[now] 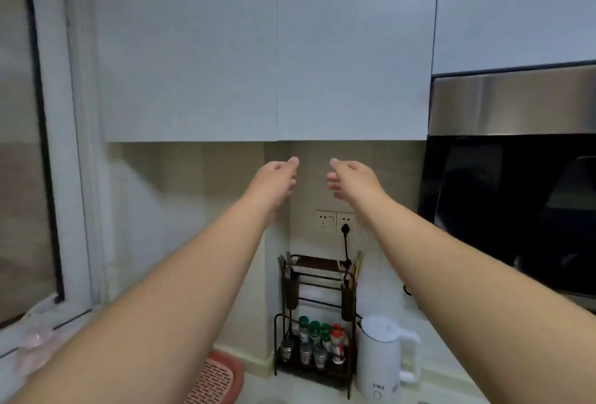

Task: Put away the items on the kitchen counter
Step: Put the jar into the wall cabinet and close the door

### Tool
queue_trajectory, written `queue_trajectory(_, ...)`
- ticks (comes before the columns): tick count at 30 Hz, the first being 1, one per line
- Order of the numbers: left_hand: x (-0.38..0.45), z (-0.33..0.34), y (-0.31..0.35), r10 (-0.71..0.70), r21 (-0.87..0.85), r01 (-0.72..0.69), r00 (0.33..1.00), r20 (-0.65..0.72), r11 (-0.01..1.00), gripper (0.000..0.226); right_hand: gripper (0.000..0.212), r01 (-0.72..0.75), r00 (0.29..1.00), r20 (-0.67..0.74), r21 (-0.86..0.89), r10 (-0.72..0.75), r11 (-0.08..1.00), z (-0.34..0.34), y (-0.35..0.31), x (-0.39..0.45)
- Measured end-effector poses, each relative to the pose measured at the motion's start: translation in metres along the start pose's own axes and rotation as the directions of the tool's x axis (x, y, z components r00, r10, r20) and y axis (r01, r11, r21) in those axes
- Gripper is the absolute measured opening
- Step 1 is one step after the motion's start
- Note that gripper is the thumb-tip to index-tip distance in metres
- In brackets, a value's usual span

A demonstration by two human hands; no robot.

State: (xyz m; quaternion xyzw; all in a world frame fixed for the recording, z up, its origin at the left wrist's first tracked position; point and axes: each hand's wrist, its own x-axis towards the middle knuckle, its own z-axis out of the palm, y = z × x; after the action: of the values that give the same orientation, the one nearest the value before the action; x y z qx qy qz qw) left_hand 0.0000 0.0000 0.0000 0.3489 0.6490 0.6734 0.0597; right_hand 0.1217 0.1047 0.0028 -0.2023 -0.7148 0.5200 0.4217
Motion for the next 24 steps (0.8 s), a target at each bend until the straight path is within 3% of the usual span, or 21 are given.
queue_trajectory(4,0.054,-0.001,0.003,-0.058,-0.305,0.076,0.996,0.069,0.949,0.057,0.018,-0.022,0.998,-0.048,0.295,0.037,0.955,0.024,-0.019,0.029)
queue_trajectory(7,0.082,0.002,0.008,-0.077,-0.451,0.12,0.991,0.111,0.884,0.059,0.027,-0.023,0.989,-0.127,0.344,0.07,0.939,0.032,-0.022,0.049)
queue_trajectory(10,0.098,0.004,0.006,-0.11,-0.469,0.145,0.989,0.102,0.871,0.059,0.038,-0.043,0.981,-0.165,0.31,0.099,0.95,0.036,-0.021,0.058)
queue_trajectory(14,0.107,0.009,0.005,-0.144,-0.496,0.203,0.977,0.156,0.844,0.043,0.031,-0.049,0.98,-0.164,0.347,0.112,0.936,0.034,-0.018,0.064)
queue_trajectory(19,0.106,0.017,0.01,-0.136,-0.593,0.229,0.971,0.197,0.772,0.032,0.041,-0.058,0.984,-0.135,0.37,0.116,0.927,0.028,-0.016,0.07)
queue_trajectory(24,0.097,0.017,0.011,-0.16,-0.613,0.224,0.974,0.158,0.758,0.034,0.032,-0.059,0.988,-0.102,0.453,0.118,0.89,0.029,-0.017,0.06)
